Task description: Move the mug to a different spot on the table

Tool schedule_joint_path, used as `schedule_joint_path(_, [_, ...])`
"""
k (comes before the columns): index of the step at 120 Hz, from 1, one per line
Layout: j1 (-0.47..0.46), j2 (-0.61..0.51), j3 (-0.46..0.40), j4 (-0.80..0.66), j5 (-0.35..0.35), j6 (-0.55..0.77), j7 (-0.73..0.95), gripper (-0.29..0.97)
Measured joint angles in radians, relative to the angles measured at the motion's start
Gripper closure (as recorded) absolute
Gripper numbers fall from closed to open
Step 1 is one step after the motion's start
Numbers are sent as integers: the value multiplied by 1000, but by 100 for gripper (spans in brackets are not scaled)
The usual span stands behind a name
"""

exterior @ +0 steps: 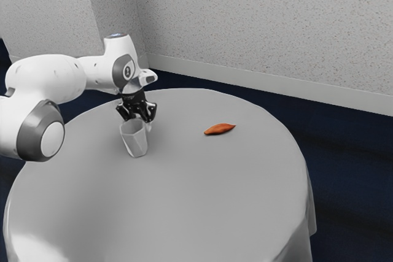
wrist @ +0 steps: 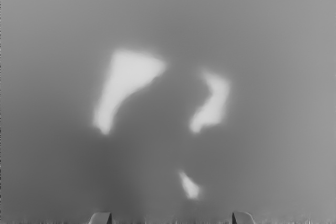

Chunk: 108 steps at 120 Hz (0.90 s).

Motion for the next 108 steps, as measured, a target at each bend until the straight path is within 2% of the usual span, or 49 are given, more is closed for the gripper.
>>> schedule_joint_path(12, [3, -4, 2, 0, -21, -4, -2, 55])
schedule_joint_path(28, [15, -31, 3, -5, -115, -35, -7, 62])
schedule_joint_path(66, [14, -99, 3, -12, -250, -228, -142, 72])
schedule_joint_path(108, [13, -112, 8, -75, -282, -355, -395, 73])
